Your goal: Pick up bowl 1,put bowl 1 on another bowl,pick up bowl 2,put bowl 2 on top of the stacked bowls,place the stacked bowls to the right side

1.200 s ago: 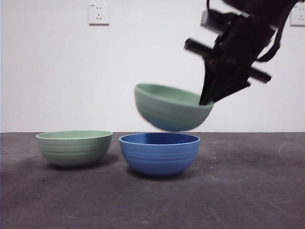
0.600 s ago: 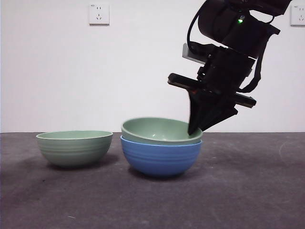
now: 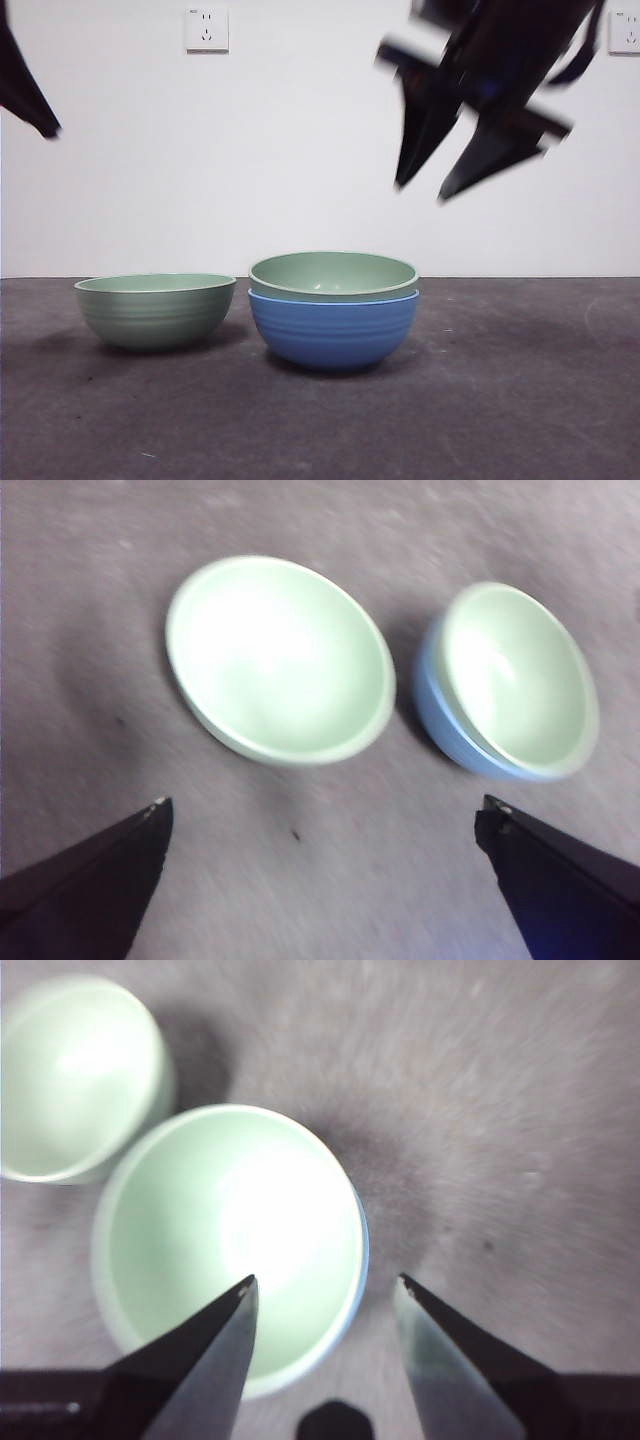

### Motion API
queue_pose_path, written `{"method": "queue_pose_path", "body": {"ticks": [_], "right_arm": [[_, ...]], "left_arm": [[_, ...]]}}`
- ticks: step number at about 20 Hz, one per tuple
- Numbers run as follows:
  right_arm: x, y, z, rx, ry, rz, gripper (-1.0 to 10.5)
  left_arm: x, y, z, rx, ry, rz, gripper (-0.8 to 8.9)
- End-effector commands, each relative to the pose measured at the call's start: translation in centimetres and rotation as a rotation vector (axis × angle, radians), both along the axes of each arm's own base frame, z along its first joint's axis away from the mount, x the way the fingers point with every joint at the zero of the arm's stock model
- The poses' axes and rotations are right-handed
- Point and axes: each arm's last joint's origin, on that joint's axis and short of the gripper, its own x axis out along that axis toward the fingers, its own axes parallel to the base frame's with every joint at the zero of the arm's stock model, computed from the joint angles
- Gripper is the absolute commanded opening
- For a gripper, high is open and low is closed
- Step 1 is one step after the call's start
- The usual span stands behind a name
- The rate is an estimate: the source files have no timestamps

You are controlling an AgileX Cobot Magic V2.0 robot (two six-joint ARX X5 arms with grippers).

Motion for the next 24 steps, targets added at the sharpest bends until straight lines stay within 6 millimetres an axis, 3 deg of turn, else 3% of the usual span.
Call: {"method": "queue_pose_path", "body": {"ticks": [1,4,8,12,15,18,20,24], "right_arm": [[-2.2,-1.3,2.6,0.026,-0.046,-0.006,2.3],[-5.4,-3.2,5.3,0.056,-0.095,-0.006,2.3],[-8.6,-5.1,7.0,0.073,-0.122,-0.006,2.3],[-10.0,-6.0,7.5,0.070,-0.133,-0.014,2.3],[-10.1,-6.1,7.5,0.060,-0.134,-0.024,2.3],[-10.1,-6.1,7.5,0.059,-0.134,-0.025,2.3],[-10.1,-6.1,7.5,0.058,-0.132,-0.025,2.3],[-10.1,-6.1,7.4,0.055,-0.127,-0.025,2.2]], "left_arm": [[2.4,-0.3,-0.6,-0.007,0.039,0.068,6.25],[5.9,-1.2,-0.8,0.053,0.109,0.082,6.24],[10.3,-2.7,-1.2,0.155,0.167,0.108,6.24],[13.3,-3.9,-3.2,0.281,0.236,0.115,6.24],[14.0,-4.5,-5.1,0.304,0.293,0.097,6.13],[14.4,-4.7,-6.5,0.331,0.335,0.098,4.69],[14.4,-4.7,-6.5,0.350,0.327,0.112,3.78],[14.5,-4.8,-6.4,0.343,0.316,0.116,1.10]]}}
